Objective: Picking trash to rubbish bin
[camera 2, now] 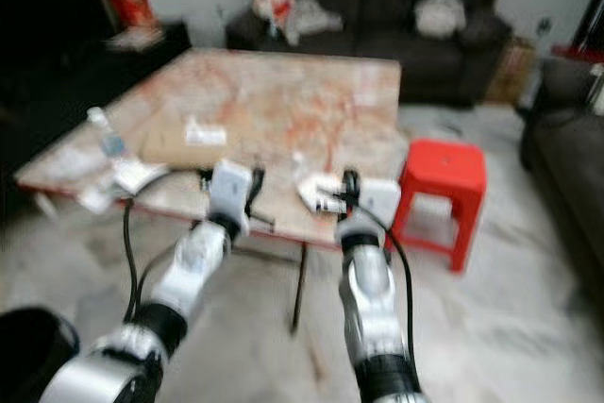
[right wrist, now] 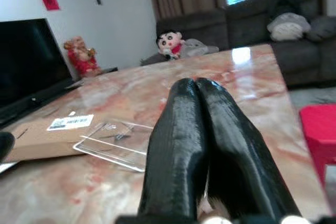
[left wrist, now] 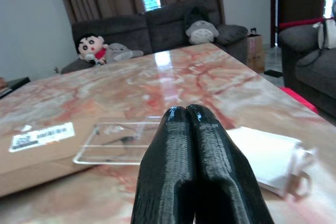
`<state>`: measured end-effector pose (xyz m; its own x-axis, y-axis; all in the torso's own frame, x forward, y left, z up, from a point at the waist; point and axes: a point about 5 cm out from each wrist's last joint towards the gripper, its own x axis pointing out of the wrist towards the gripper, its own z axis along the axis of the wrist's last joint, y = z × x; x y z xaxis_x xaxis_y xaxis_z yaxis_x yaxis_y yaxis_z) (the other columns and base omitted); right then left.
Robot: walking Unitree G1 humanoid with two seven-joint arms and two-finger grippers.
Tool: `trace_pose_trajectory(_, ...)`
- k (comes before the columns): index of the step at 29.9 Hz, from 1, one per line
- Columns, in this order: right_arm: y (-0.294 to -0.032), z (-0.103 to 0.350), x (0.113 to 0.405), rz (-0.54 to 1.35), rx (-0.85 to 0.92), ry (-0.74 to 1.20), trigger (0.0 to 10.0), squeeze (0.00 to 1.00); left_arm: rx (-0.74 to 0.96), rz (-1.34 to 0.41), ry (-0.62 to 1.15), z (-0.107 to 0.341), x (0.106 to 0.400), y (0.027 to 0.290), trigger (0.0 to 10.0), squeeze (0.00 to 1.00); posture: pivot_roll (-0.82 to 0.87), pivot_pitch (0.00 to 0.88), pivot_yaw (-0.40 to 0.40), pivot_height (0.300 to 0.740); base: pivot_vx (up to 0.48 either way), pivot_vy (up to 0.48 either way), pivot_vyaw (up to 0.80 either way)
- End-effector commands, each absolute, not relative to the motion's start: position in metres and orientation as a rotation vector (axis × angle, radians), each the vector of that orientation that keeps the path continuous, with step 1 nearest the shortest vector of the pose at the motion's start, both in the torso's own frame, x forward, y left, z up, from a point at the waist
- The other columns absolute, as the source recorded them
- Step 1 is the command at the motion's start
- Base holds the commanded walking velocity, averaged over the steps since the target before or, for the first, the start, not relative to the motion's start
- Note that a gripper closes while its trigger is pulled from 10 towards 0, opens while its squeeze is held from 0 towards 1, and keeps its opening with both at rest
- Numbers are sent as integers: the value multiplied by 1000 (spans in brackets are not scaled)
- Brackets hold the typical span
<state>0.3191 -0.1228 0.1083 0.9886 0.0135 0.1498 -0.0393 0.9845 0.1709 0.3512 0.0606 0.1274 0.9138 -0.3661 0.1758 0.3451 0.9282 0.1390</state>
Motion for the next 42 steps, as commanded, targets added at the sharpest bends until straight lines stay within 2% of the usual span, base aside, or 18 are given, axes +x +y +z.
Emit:
trace_pose_trajectory(1,-117,114,321,43,181,-159,10000,0,112,-348,-200,129,354,66,10000,0,35,0,31,740,300,0,0)
trace_pose_trajectory(42,-117,113,322,33,201,-162,10000,0,115,-343,-213,133,356,67,10000,0,38,11,37,740,296,0,0)
